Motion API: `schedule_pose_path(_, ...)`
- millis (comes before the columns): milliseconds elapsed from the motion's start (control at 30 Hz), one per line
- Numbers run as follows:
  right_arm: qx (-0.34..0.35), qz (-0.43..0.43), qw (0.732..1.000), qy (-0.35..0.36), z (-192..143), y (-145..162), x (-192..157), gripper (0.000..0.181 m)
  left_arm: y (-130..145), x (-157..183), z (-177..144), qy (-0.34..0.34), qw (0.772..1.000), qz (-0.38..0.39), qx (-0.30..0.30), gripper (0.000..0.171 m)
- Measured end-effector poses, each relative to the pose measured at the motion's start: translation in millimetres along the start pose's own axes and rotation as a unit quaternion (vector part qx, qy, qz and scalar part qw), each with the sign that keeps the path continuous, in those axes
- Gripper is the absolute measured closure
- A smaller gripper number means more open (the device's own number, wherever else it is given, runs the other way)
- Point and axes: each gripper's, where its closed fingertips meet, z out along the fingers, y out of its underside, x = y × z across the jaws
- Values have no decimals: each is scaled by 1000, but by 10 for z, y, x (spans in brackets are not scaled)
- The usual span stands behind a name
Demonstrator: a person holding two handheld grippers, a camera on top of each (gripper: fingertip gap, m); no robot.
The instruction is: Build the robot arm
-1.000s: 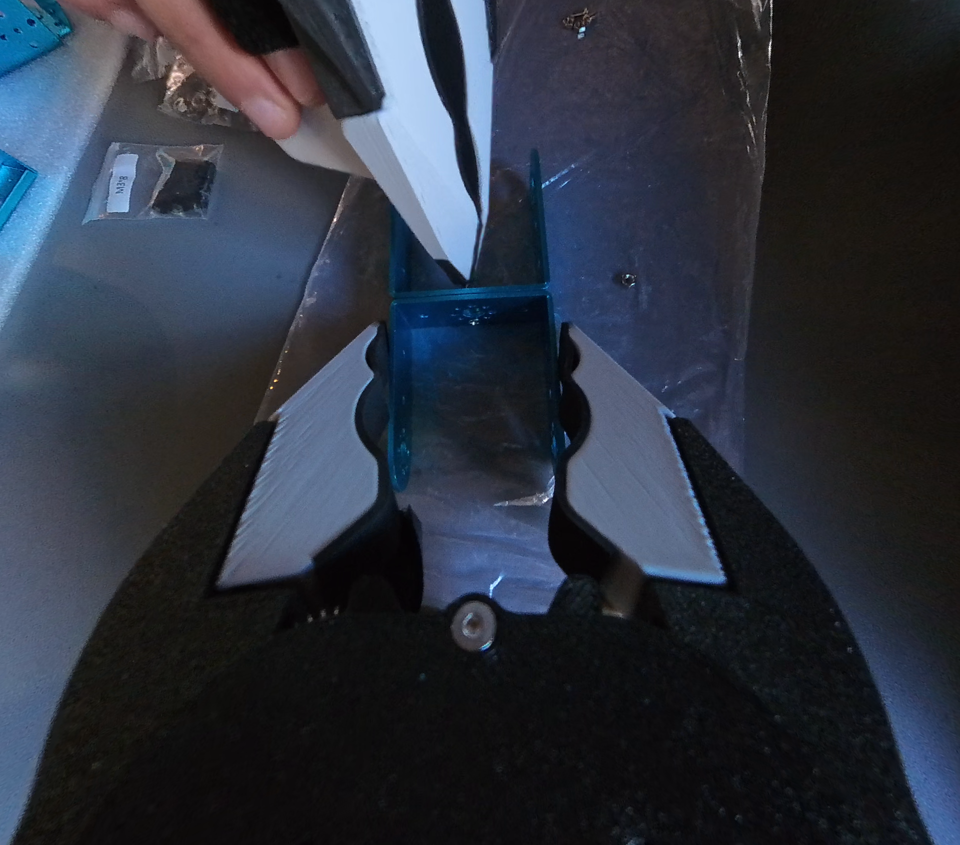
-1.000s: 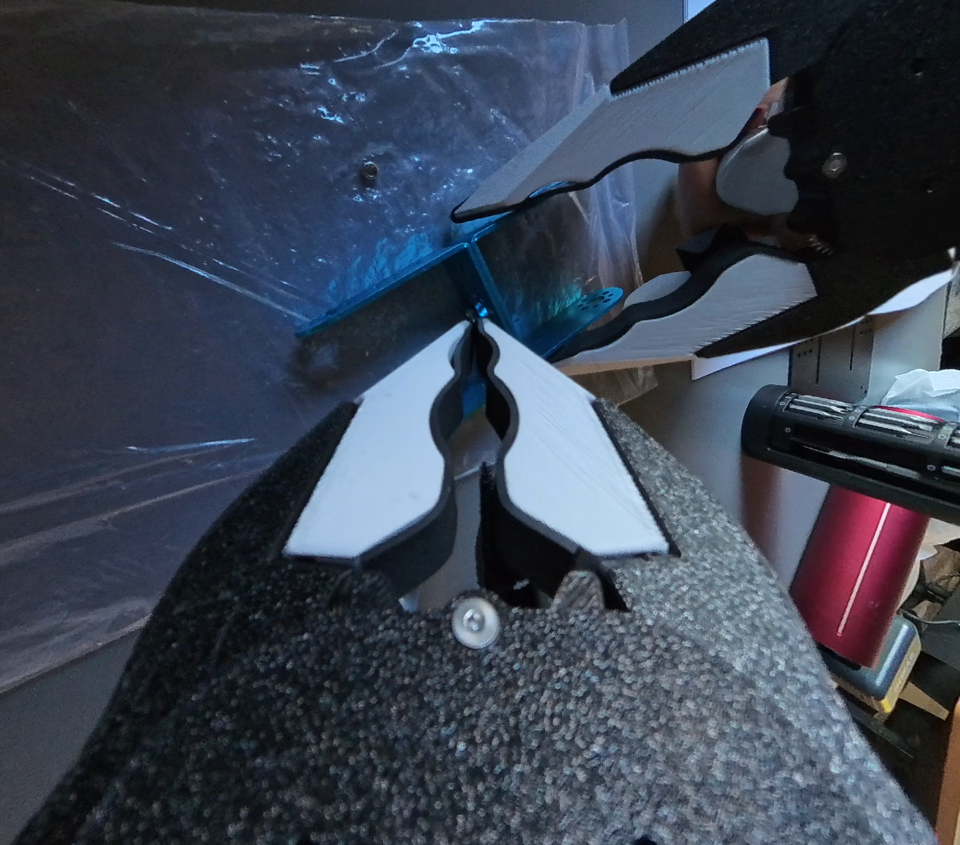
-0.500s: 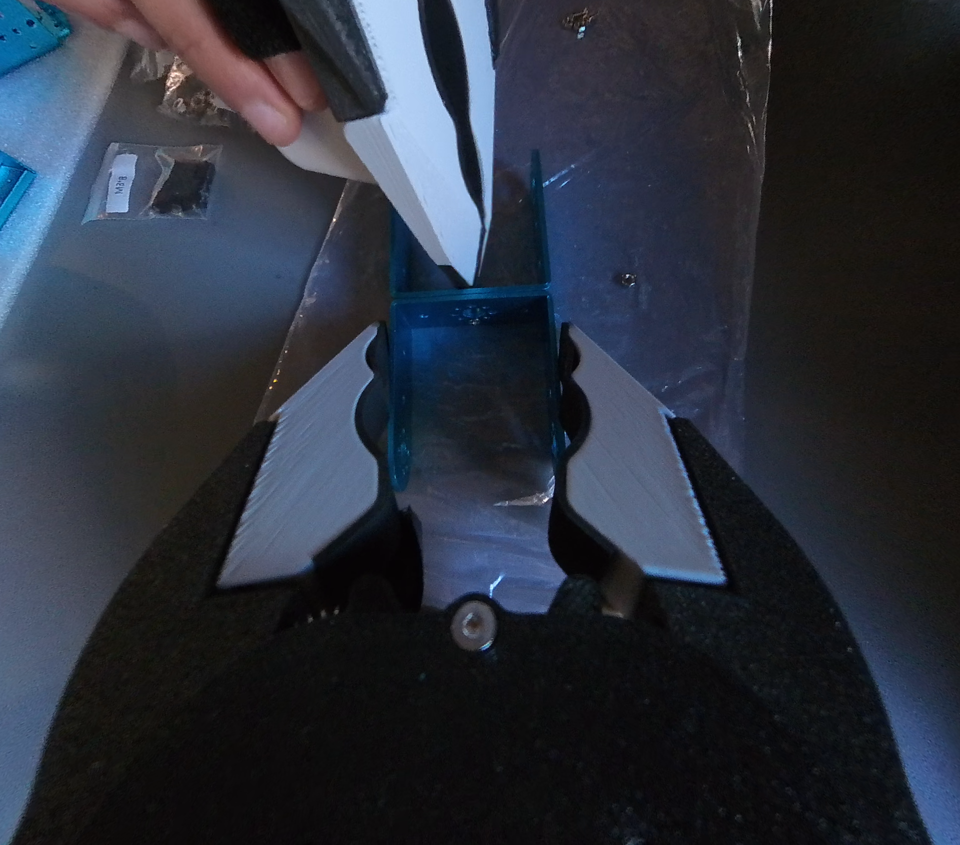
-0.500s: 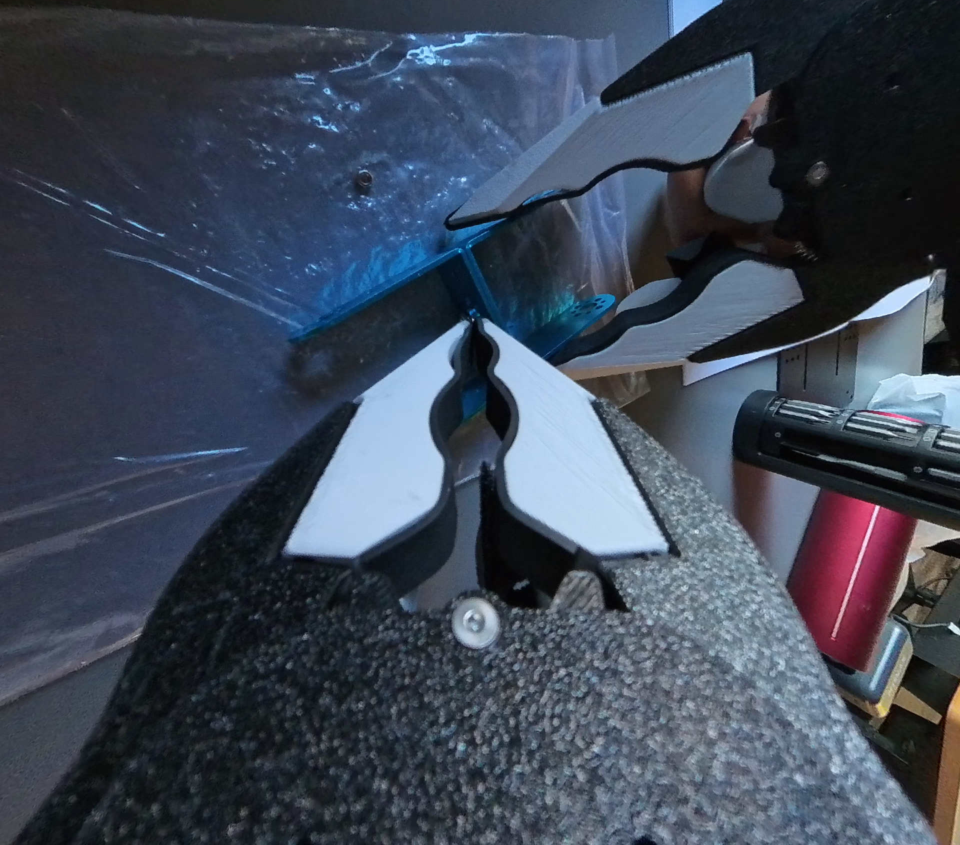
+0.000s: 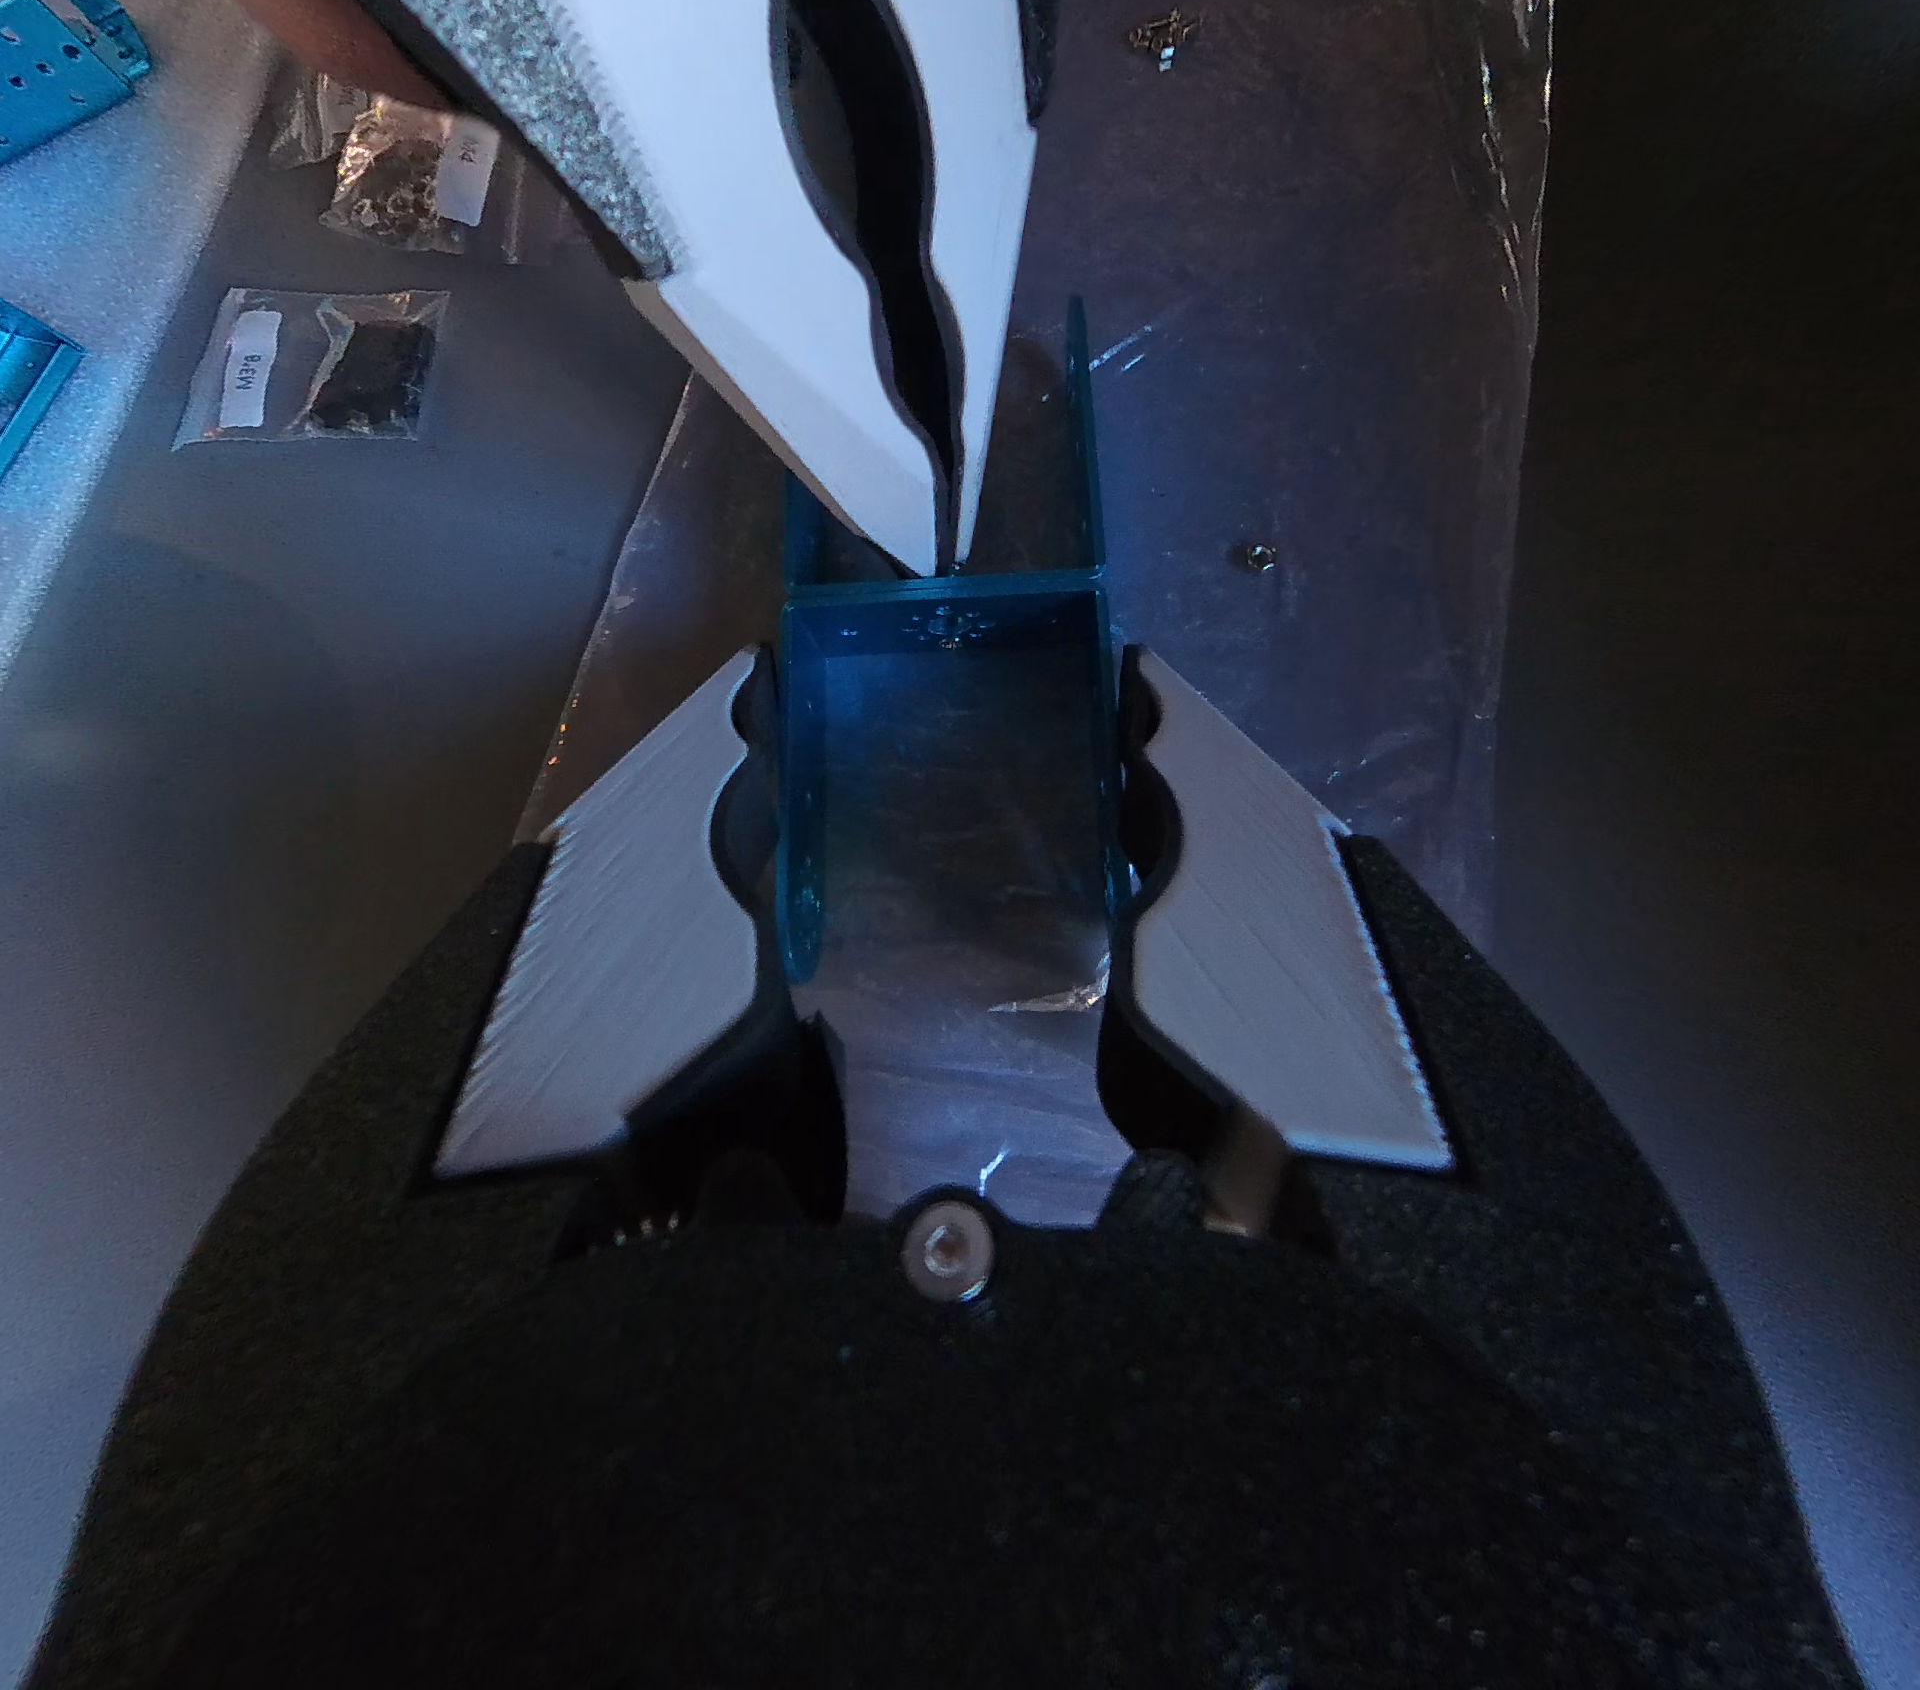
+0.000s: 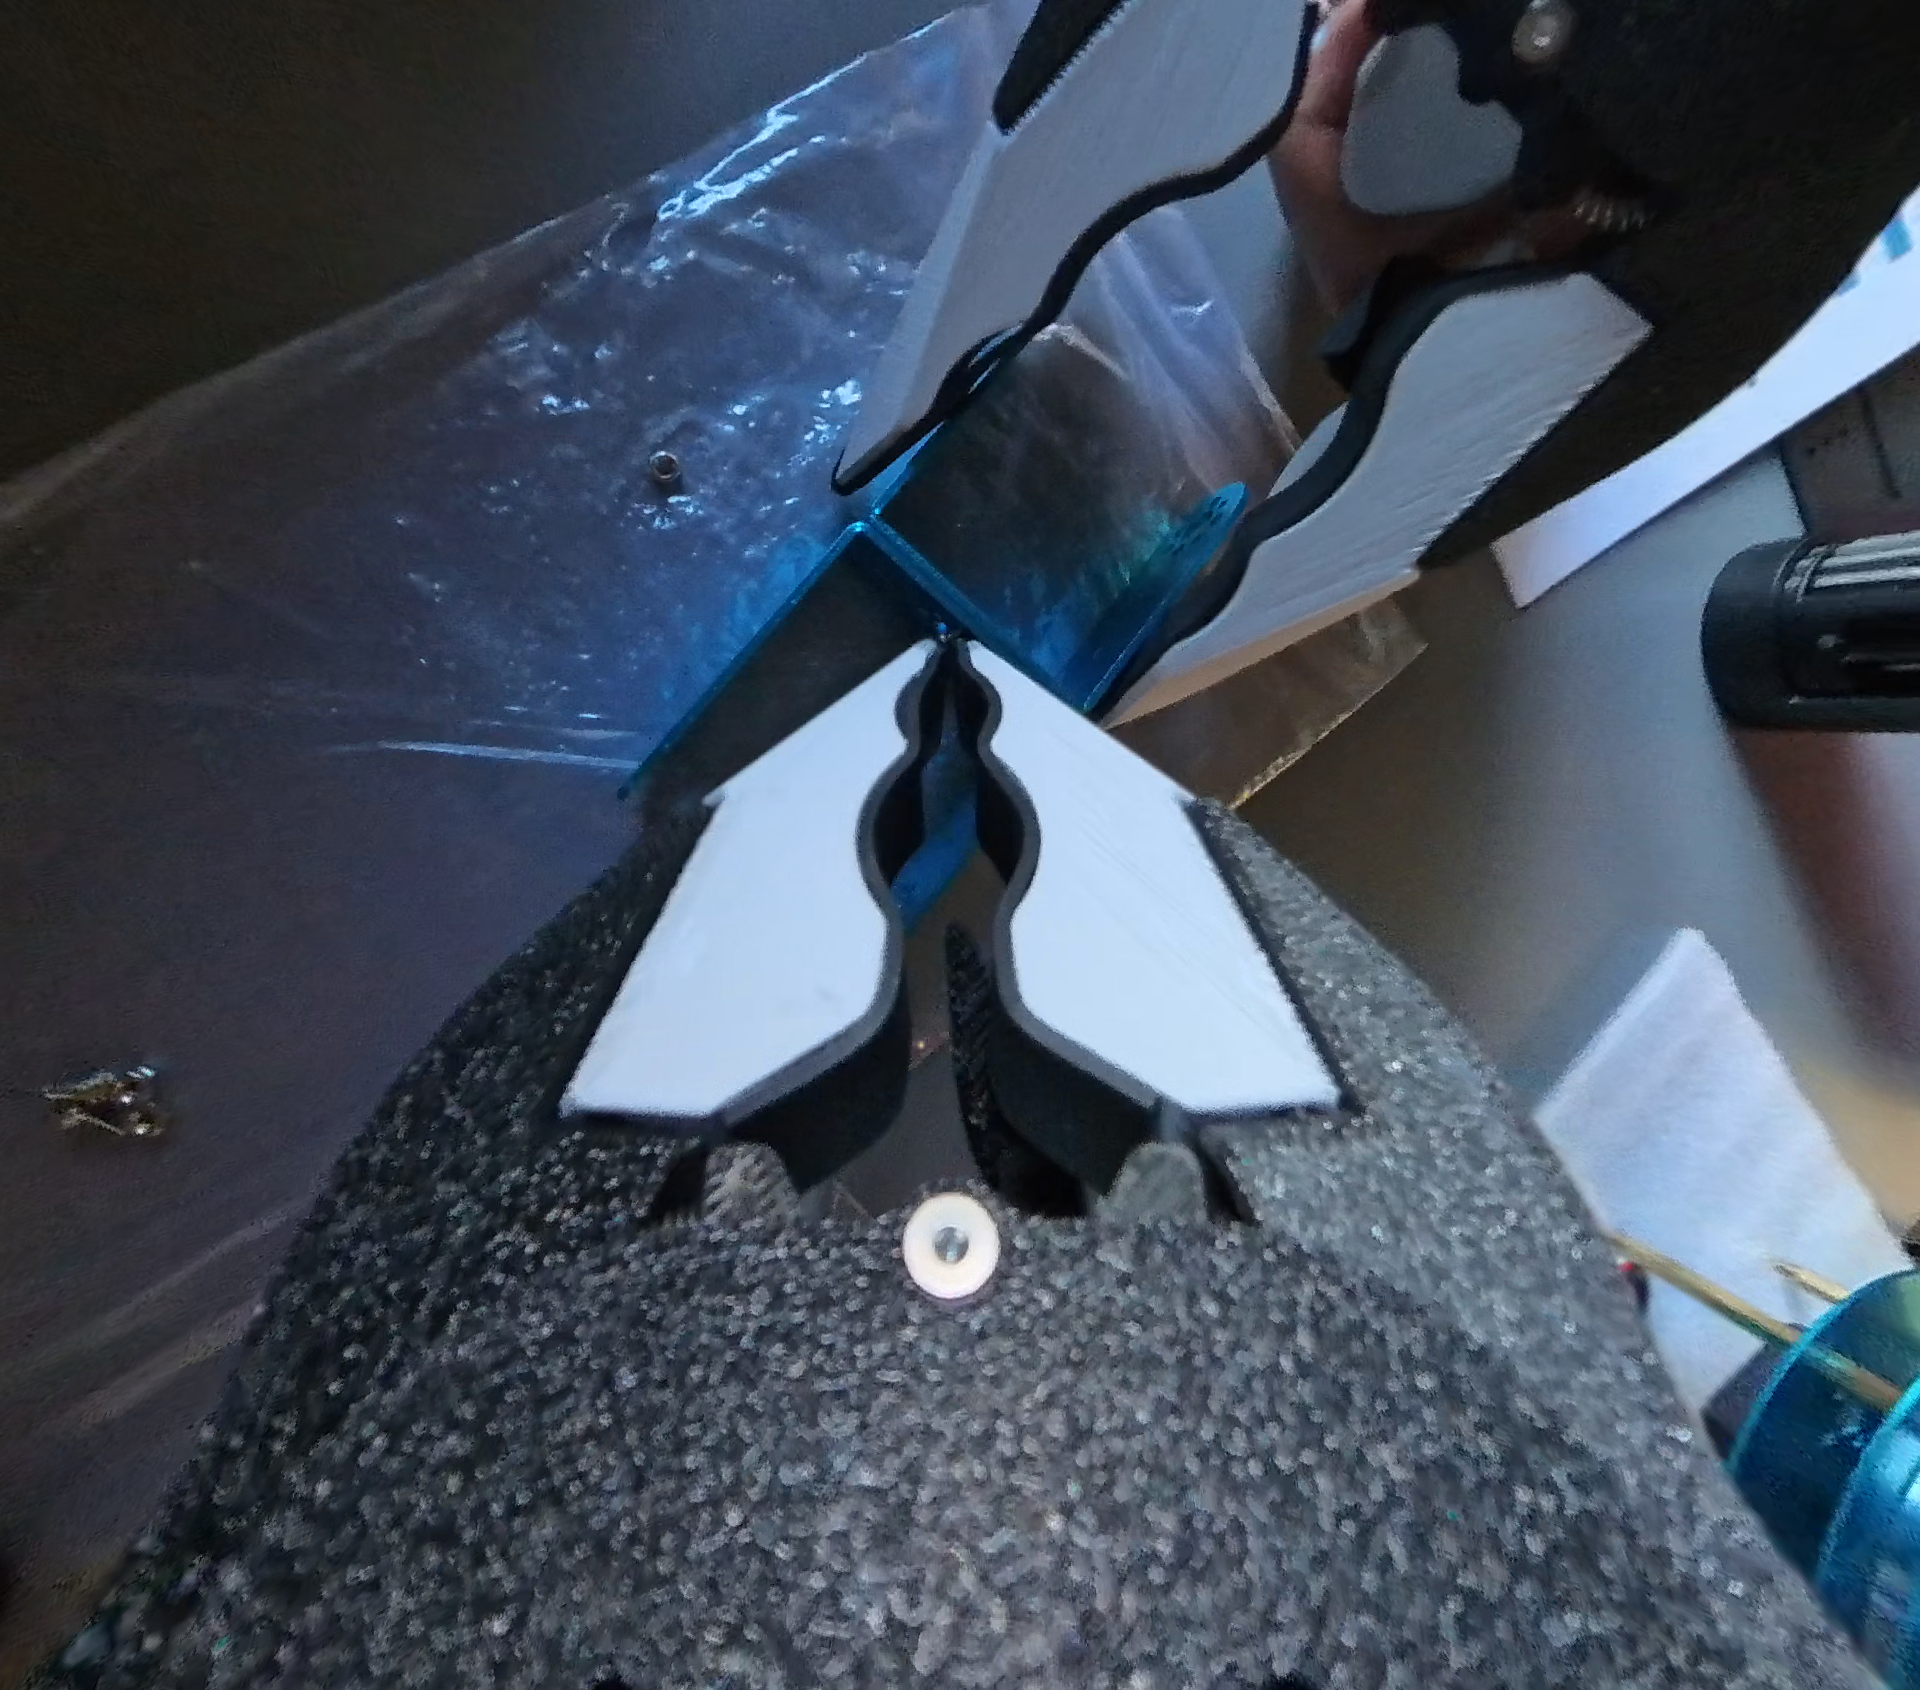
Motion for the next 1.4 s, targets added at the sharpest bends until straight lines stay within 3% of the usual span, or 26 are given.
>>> schedule_pose_path(633,11,15,997,81,10,8,33,181,5,-1,-2,-4,1000,3,-2,106)
schedule_pose_path(1000,5,163,982,90,34,34,40,179,8,0,-2,-8,1000,5,-3,106)
schedule_pose_path(1400,-3,185,979,89,41,49,14,173,10,1,-1,-9,1000,8,-3,106)
